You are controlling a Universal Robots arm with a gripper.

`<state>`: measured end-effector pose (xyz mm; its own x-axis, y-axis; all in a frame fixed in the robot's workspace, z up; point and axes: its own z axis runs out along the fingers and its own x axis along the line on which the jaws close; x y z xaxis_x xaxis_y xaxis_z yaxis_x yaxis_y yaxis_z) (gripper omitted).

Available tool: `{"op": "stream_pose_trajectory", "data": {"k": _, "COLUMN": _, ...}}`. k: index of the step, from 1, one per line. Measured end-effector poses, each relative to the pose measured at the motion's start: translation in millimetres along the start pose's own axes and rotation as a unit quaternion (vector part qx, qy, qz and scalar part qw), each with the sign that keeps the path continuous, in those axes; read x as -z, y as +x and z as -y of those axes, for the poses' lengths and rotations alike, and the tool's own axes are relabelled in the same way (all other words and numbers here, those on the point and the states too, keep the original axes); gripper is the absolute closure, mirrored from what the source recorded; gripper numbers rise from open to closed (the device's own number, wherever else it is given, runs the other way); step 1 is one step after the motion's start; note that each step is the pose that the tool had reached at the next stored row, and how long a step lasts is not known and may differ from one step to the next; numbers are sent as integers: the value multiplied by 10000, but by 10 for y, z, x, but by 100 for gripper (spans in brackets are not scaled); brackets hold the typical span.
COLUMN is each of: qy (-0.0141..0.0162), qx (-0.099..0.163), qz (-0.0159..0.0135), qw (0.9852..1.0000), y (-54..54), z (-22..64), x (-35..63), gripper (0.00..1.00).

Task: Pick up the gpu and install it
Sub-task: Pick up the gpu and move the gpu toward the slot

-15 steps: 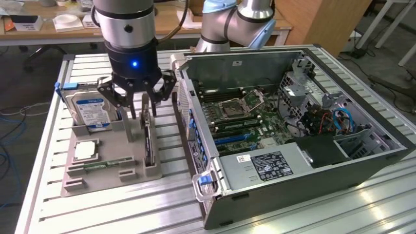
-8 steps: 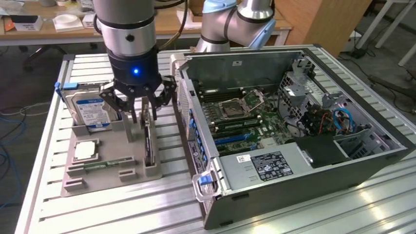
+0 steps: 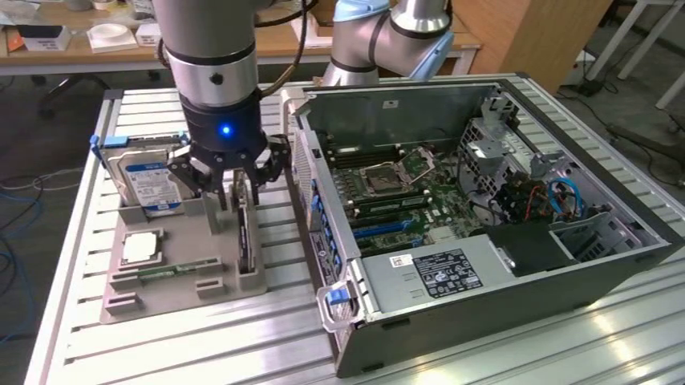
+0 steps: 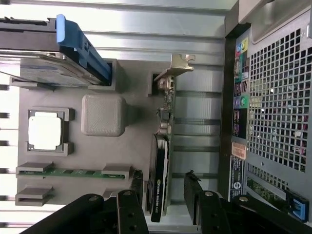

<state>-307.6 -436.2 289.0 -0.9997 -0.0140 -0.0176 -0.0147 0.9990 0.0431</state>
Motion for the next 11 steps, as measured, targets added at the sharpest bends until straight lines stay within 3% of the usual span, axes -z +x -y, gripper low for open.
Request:
{"op": "stream_pose_trajectory", "data": {"k": 6, "qy": 3, "qx": -210, "qz": 11, "qw": 9998, "y": 0, "z": 5, "x": -92, "gripper": 53}}
{"op": "stream_pose_trajectory", "data": {"k": 11, "qy": 3, "qx": -212, "qz": 11, "qw": 9998, "y": 3, "z": 8, "x": -172, "gripper": 53}}
